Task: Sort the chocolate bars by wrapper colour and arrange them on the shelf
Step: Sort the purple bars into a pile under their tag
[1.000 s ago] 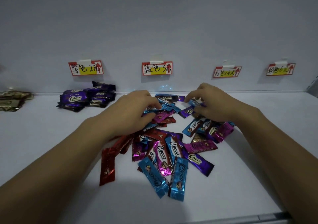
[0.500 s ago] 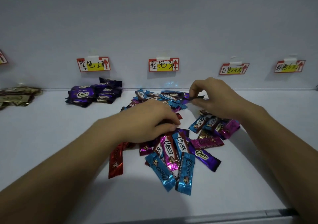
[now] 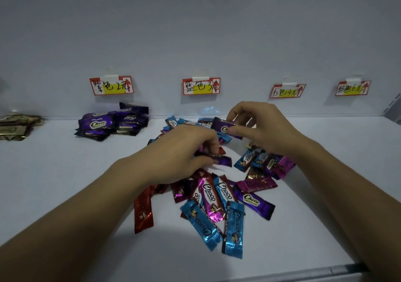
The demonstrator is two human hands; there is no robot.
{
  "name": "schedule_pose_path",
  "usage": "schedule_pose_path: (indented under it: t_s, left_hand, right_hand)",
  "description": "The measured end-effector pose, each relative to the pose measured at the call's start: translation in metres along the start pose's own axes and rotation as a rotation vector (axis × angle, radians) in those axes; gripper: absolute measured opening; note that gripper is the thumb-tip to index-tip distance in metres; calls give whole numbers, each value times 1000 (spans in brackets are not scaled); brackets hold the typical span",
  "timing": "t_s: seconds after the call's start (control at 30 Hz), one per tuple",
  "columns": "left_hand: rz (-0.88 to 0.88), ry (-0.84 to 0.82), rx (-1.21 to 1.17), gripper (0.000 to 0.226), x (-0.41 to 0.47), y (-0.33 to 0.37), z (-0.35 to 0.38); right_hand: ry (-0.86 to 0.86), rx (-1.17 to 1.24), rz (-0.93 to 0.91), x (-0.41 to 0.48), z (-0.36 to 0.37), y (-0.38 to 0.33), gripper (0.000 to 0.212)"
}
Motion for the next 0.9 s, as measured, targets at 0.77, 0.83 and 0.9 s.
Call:
schedule_pose_path:
  t_s: [0.77, 0.83, 0.9]
  left_hand:
    - [-412, 685, 41, 6, -54, -223, -111]
    - [-449, 587, 79, 12, -49, -228, -105]
    - [-455, 569, 116, 16, -50, -228, -106]
  right_hand:
    - [-86, -388, -344, 149, 132, -127, 7]
    - [-148, -456, -334, 148, 143, -126, 15]
    - [-200, -507, -320, 145, 148, -124, 23]
Point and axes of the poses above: each hand's wrist, its own x-axis towards the middle knuckle, its own z-axis out of the palm, y = z × x, the point moved 8 cm from there along x, towards the middle knuckle, and after that the axes turned 10 degrees about -z, right-handed, at the moved point
